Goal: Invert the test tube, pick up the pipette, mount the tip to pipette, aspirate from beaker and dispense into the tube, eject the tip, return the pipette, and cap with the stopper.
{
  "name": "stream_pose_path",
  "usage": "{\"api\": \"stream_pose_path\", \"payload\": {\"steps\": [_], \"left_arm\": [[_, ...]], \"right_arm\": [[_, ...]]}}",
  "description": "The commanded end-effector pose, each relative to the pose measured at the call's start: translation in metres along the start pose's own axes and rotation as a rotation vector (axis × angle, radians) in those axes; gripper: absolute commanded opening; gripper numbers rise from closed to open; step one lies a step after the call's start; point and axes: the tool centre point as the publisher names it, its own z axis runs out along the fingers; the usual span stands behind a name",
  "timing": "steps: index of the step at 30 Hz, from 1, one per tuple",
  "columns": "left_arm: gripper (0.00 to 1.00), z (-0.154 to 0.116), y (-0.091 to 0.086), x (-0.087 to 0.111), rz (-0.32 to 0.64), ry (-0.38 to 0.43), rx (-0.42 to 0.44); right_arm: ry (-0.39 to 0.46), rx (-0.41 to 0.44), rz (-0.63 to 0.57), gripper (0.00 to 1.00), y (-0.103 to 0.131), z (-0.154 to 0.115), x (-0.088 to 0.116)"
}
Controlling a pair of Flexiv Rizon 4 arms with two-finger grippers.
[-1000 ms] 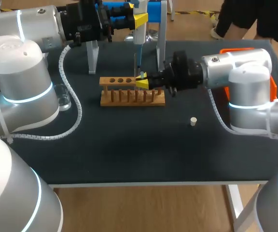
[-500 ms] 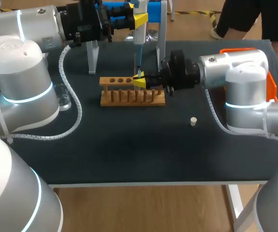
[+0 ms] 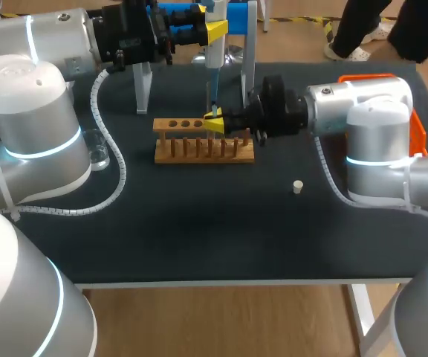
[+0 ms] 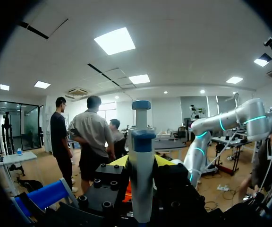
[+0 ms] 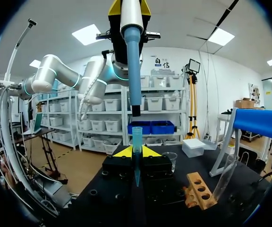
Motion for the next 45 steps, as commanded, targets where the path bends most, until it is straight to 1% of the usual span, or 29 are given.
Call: {"api": "stream_pose_path", "payload": {"steps": [1, 37, 45], "left_arm": [[0.0, -0.001, 0.0, 0.0, 0.0, 0.003, 0.0], [0.0, -0.001, 0.0, 0.0, 0.0, 0.003, 0.0], [0.0, -0.001, 0.0, 0.0, 0.0, 0.003, 0.0]], "right_arm": [[-0.005, -0.001, -0.002, 0.0, 0.002, 0.001, 0.0], [-0.01, -0.014, -0.002, 0.0, 0.011, 0.006, -0.005], [-0.022, -0.018, -0.009, 0.0, 0.012, 0.004, -0.009]]}}
